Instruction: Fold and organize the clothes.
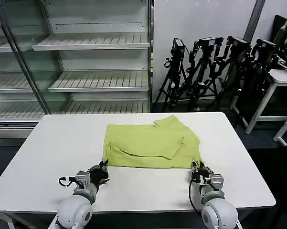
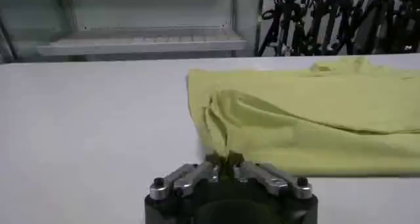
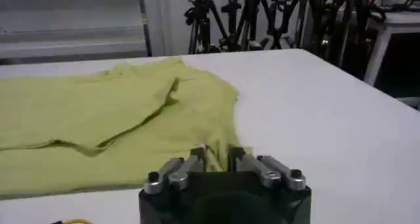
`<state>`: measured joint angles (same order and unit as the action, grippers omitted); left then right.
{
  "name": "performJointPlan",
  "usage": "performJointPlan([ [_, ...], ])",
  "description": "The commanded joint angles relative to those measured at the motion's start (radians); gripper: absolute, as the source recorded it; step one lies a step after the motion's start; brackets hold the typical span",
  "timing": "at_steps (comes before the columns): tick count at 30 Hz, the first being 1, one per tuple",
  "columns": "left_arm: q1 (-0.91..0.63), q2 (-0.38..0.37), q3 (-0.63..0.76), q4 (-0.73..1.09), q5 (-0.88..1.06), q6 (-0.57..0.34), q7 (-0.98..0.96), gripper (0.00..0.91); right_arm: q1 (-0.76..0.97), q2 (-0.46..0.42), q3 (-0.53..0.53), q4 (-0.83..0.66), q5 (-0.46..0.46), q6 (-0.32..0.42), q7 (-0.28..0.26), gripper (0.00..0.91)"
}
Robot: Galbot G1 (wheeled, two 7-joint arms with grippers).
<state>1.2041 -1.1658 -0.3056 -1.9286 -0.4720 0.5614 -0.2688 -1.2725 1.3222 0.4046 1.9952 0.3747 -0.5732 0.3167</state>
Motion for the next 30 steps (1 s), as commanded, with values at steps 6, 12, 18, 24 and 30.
performJointPlan([
  [6,0.113,0.024,-0.018,-0.114,0.02,0.002,0.001,0.03,-0.07,-0.009,0.012,0.095,-0.007,-0.005,0.002,0.0],
  [12,0.277,0.032,-0.038,-0.259,0.109,-0.023,0.0,0.04,-0.22,-0.01,0.022,0.247,-0.087,-0.004,-0.009,0.0],
  [18,0.428,0.05,-0.08,-0.359,0.154,-0.028,-0.002,0.03,-0.348,-0.01,0.043,0.343,-0.108,-0.005,-0.023,0.0],
  [24,0.5,0.061,-0.129,-0.397,0.154,-0.025,-0.003,0.03,-0.44,-0.02,0.058,0.381,-0.111,-0.005,-0.033,0.0],
  [30,0.572,0.059,-0.171,-0.442,0.153,-0.022,0.003,0.05,-0.507,-0.026,0.065,0.427,-0.127,-0.008,-0.057,0.181],
])
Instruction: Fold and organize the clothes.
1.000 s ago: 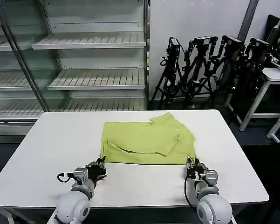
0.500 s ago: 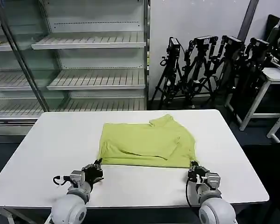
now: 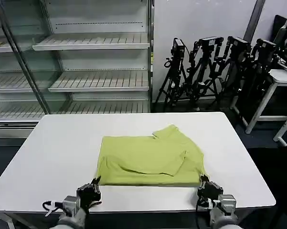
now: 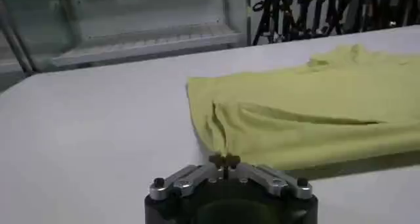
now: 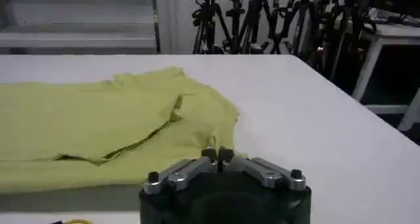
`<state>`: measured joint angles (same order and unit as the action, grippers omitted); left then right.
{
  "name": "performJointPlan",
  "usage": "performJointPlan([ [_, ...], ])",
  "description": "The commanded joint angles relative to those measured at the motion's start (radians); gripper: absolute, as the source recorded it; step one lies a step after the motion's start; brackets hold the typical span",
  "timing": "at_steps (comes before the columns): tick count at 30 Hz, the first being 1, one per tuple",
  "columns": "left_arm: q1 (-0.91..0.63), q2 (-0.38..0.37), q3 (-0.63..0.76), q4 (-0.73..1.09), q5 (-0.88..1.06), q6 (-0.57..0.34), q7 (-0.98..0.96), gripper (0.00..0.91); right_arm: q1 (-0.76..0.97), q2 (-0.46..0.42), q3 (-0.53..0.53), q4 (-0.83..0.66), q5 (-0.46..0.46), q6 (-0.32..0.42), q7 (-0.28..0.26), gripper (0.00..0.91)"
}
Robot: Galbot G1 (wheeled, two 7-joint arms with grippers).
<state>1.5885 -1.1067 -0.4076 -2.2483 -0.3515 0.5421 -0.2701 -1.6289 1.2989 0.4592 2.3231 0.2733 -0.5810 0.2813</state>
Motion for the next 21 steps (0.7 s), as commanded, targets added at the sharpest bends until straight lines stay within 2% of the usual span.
performJointPlan([
  [1,0.194,0.001,-0.07,-0.126,0.033,-0.001,0.004,0.363,-0.163,-0.005,0.01,0.102,-0.033,0.0,-0.028,0.856],
  [2,0.205,0.001,-0.07,-0.131,0.033,0.001,0.005,0.907,-0.17,-0.008,0.008,0.104,-0.041,0.0,-0.033,0.907],
  [7,0.246,-0.005,-0.081,-0.182,0.044,0.012,0.003,0.907,-0.164,-0.008,0.021,0.138,-0.044,0.002,-0.034,0.907],
  [12,0.248,0.002,-0.108,-0.266,0.063,0.018,0.002,0.907,-0.098,-0.031,0.077,0.166,0.003,0.003,-0.032,0.907],
  [16,0.139,0.035,-0.134,-0.243,-0.011,0.018,-0.018,0.907,-0.015,-0.054,0.081,0.14,0.049,0.002,-0.013,0.907],
  [19,0.033,0.071,-0.139,-0.182,-0.123,0.034,-0.037,0.907,0.115,-0.075,0.045,0.06,0.087,0.002,0.01,0.907],
  [21,-0.035,0.091,-0.129,-0.138,-0.216,0.035,-0.059,0.907,0.229,-0.081,0.012,-0.017,0.146,0.002,0.019,0.907],
])
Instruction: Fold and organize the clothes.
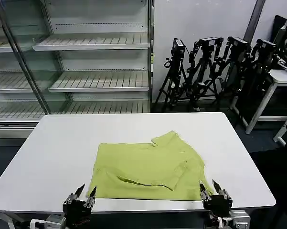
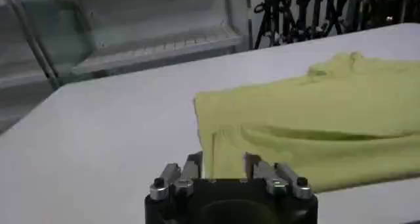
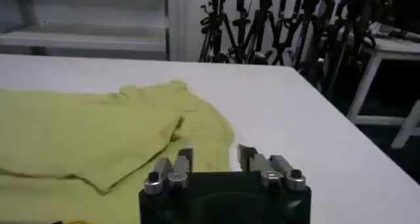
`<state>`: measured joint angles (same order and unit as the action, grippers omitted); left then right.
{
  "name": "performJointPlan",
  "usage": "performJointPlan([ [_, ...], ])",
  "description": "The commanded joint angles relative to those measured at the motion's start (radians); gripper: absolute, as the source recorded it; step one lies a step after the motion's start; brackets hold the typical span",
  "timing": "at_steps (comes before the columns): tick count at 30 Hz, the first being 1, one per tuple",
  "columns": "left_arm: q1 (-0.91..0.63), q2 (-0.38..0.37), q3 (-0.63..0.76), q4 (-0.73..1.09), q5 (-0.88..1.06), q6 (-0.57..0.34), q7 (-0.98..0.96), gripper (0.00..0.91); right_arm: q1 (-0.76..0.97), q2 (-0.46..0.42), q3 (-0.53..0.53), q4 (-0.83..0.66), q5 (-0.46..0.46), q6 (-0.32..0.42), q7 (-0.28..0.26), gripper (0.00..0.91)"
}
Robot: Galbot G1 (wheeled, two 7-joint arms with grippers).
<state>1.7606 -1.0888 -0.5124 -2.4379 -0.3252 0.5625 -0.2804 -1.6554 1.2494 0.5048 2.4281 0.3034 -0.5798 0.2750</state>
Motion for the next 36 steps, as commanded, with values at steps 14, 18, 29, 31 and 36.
performJointPlan([
  [14,-0.673,0.143,0.179,0.447,-0.444,0.018,-0.141,0.907,0.763,-0.056,-0.25,-0.56,0.256,-0.001,0.112,0.907],
  [18,-0.773,0.139,0.255,0.528,-0.447,0.018,-0.139,0.907,0.883,-0.035,-0.307,-0.68,0.272,-0.002,0.132,0.907],
  [29,-0.914,0.111,0.373,0.657,-0.439,0.019,-0.136,0.907,1.001,0.033,-0.369,-0.926,0.25,-0.001,0.142,0.907],
  [31,-0.93,0.108,0.384,0.683,-0.44,0.018,-0.135,0.907,1.005,0.044,-0.37,-0.961,0.249,-0.001,0.139,0.907],
  [36,-0.968,0.096,0.407,0.742,-0.442,0.018,-0.13,0.907,1.016,0.077,-0.374,-1.03,0.248,-0.001,0.141,0.907],
])
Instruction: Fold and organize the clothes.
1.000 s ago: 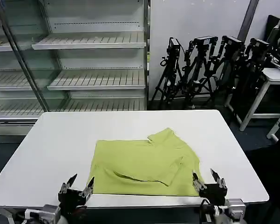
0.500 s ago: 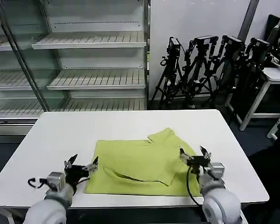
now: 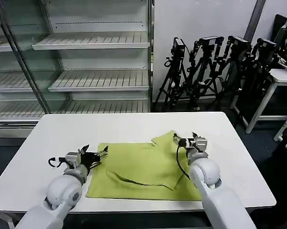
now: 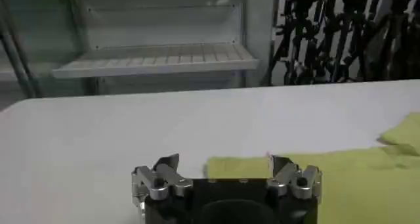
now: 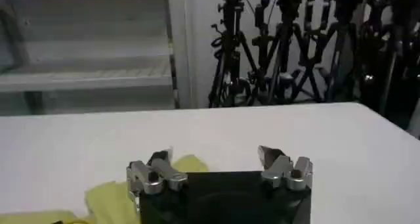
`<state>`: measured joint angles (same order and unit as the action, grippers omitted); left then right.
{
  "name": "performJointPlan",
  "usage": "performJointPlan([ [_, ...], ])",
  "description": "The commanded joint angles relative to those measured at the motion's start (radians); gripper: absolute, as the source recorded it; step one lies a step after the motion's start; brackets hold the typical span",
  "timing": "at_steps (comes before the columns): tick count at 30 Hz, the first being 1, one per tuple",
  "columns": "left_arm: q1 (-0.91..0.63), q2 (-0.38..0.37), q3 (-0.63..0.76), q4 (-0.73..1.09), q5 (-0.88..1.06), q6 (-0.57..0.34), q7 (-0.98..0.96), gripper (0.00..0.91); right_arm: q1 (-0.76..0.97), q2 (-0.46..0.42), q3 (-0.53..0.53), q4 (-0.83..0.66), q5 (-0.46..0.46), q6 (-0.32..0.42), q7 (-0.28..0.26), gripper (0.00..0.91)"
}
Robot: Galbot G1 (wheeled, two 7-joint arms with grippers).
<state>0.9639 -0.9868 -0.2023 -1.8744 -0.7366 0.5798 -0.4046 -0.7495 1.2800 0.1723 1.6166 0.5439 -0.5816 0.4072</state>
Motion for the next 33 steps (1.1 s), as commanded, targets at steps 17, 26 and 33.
performJointPlan([
  [17,-0.17,-0.036,0.111,0.246,-0.049,0.001,0.026,0.05,0.135,0.073,-0.063,-0.279,0.041,0.001,-0.012,0.0],
  [26,-0.116,-0.029,0.091,0.196,-0.05,0.0,0.036,0.05,0.118,0.056,-0.071,-0.258,0.043,0.002,-0.018,0.0],
  [33,-0.106,-0.029,0.072,0.173,-0.057,-0.001,0.036,0.05,0.106,0.053,-0.072,-0.223,0.041,0.008,-0.033,0.0],
])
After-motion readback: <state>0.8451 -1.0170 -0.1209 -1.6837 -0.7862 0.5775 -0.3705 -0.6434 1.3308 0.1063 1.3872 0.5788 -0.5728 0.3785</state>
